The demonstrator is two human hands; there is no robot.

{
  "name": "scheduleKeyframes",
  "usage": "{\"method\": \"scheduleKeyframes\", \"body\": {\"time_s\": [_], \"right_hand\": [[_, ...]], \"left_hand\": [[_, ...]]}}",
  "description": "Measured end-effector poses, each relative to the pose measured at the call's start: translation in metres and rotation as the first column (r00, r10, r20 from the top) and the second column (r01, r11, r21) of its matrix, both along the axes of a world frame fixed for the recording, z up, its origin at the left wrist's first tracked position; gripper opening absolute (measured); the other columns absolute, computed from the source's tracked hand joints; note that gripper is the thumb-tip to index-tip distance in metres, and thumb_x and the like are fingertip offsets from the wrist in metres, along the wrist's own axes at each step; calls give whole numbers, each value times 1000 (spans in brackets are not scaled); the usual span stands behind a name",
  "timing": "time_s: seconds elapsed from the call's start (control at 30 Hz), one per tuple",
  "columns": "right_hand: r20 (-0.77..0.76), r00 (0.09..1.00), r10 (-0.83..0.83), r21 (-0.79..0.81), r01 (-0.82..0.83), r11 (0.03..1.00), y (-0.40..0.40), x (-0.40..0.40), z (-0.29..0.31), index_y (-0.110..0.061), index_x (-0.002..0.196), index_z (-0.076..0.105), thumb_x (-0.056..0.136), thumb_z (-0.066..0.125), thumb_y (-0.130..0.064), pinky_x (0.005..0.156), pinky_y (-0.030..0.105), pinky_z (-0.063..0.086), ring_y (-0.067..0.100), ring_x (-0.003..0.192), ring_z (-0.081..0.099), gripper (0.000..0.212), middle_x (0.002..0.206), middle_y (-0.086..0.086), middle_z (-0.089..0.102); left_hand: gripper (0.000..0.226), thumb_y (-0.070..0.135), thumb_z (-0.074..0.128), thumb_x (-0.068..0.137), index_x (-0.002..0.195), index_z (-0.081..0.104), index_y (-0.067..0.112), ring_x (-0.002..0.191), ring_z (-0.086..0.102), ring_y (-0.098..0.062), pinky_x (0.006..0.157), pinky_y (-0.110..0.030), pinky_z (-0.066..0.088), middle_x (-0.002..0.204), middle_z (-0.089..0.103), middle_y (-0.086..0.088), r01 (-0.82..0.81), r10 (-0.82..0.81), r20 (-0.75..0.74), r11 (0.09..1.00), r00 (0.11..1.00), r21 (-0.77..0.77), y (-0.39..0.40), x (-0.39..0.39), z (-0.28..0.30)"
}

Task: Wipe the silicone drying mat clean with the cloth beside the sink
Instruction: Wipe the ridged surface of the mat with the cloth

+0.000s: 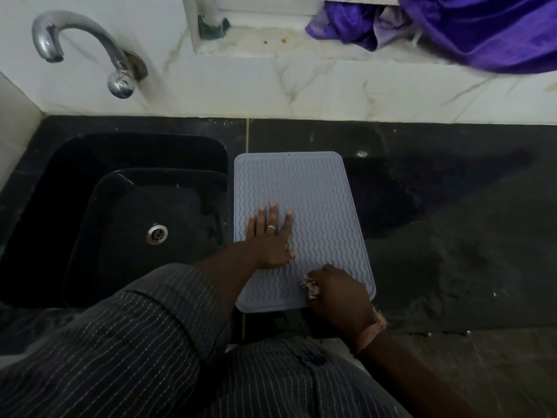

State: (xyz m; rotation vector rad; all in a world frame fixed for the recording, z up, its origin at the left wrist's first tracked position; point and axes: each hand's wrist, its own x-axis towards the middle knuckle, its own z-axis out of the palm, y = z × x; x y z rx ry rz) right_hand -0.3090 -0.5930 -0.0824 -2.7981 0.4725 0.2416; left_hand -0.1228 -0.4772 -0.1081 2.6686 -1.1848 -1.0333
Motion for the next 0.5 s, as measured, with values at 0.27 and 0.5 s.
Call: {"method": "scheduleKeyframes", "body": {"time_s": [0.27,0.5], "right_hand": [[94,996,-3,-69,9,998,-6,24,-5,-24,85,69,91,59,-34,60,34,53,17,75,63,16,88,-4,63],[146,989,36,-113,-19,993,-18,61,-9,-22,80,71,88,65,-32,54,30,49,20,71,64,13,83,-1,64]], "left_hand": [[97,65,38,99,151,-36,29,134,-51,-35,114,-52,-29,141,-59,-10,22,-21,-27,999,999,50,-2,0,3],[102,73,38,95,153,-34,29,135,-51,-35,114,-51,-29,148,-55,-11,28,-27,-26,999,999,43,0,2,2]]}}
